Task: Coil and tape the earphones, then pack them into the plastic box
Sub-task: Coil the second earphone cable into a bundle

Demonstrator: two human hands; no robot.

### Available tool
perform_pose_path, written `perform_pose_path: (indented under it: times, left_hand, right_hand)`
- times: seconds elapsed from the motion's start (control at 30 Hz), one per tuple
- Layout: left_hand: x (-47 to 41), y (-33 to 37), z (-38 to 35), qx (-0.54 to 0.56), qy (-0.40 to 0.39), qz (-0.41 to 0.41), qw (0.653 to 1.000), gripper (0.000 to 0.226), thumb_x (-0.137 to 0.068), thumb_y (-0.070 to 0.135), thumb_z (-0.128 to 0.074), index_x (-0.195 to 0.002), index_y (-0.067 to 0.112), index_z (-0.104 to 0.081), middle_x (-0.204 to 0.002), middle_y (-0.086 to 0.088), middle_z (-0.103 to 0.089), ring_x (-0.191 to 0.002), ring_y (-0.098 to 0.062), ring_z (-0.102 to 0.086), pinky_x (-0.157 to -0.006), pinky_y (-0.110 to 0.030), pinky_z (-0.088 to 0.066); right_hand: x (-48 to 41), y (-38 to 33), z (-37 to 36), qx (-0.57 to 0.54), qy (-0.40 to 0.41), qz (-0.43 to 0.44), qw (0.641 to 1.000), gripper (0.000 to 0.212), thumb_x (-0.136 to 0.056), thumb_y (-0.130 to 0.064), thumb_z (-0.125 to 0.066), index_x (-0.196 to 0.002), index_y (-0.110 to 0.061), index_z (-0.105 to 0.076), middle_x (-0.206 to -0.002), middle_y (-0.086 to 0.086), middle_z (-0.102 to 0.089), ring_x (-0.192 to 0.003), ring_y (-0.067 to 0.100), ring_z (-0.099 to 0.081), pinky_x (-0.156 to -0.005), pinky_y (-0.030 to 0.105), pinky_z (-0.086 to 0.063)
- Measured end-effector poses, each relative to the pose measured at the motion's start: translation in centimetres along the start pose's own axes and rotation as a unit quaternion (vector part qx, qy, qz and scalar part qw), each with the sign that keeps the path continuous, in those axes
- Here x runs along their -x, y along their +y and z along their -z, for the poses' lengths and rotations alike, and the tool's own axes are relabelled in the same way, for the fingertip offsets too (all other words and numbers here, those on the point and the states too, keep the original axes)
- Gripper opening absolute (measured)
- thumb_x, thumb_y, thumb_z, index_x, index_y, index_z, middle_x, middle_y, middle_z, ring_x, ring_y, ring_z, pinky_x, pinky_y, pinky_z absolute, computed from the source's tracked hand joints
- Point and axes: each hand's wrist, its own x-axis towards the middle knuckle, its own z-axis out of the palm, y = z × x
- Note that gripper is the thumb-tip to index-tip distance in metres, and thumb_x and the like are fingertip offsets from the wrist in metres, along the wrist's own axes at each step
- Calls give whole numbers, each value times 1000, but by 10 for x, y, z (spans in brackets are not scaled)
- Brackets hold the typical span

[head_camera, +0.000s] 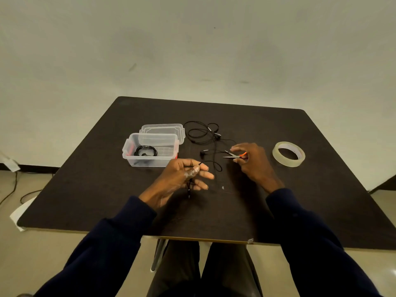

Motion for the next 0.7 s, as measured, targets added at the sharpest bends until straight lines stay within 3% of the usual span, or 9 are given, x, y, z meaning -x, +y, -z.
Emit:
perform_pose_path:
  times: [0.07,0.13,0.27,0.43,0.5,0.57,0.6,0.7]
  left_hand:
    - [-2,-1,0,-7,-10,3,1000,23,-109,10,-47,-118,3,-67,-111,-14,-78,-79,-24,-75,-77,-36,-59]
    - [-2,-1,1,-10,-23,-4,1000,25,-108,9,-48,-125,6,-65,-110,-15,-78,-80,-24,-75,-77,-36,-59]
    - [-1,0,-1,-5,-58,-12,998,27,-108,9,-47,-131,6,-62,-113,-17,-77,-88,-29,-76,-78,-33,-61]
    - [-7,-2,-5,27,-45,14,999,27,-109,9,-44,-129,3,-63,-116,-14,-77,-89,-27,-76,-81,-35,-60]
    - [-11,-2,-4,53,-33,23,998,27,-110,9,-42,-126,2,-63,-118,-14,-76,-90,-25,-76,-81,-35,-61]
    - [-15,-1,-5,89,-29,27,995,26,-110,7,-41,-122,1,-63,-118,-17,-76,-88,-24,-77,-78,-34,-61]
    - [-16,1,-5,112,-31,27,993,25,-109,7,-40,-118,2,-63,-118,-18,-75,-86,-24,-76,-76,-33,-60]
    - [-19,11,-5,198,-33,27,979,23,-106,5,-40,-107,8,-64,-105,-19,-76,-73,-20,-72,-71,-31,-58]
  right_hand:
    - [-4,11,-4,76,-10,2,997,34,-89,-10,-76,-122,-17,-72,-124,1,-69,-118,20,-54,-93,23,-36]
    - [-8,17,-8,85,1,11,996,25,-92,-8,-72,-115,-16,-76,-116,1,-71,-112,23,-56,-90,23,-33]
    - [-24,27,-14,68,69,-13,995,16,-92,-2,-69,-98,-12,-80,-100,3,-73,-101,23,-58,-84,24,-34]
    - [-44,37,-15,94,77,-41,992,13,-93,-7,-68,-96,-14,-78,-99,4,-72,-103,26,-59,-85,32,-45]
    - [-36,22,-10,78,118,-25,990,13,-94,-7,-67,-99,-14,-78,-102,4,-73,-102,23,-62,-87,34,-50]
    - [-19,-5,-5,-44,123,6,991,12,-96,-8,-67,-101,-12,-78,-101,2,-76,-97,15,-68,-86,31,-56]
    - [-8,-21,-4,-141,83,19,986,13,-98,-9,-65,-102,-9,-78,-101,2,-77,-95,13,-71,-86,30,-57]
    - [21,-54,-5,-417,-94,-13,904,36,-109,-16,-44,-103,-2,-76,-96,12,-77,-92,21,-74,-86,31,-57]
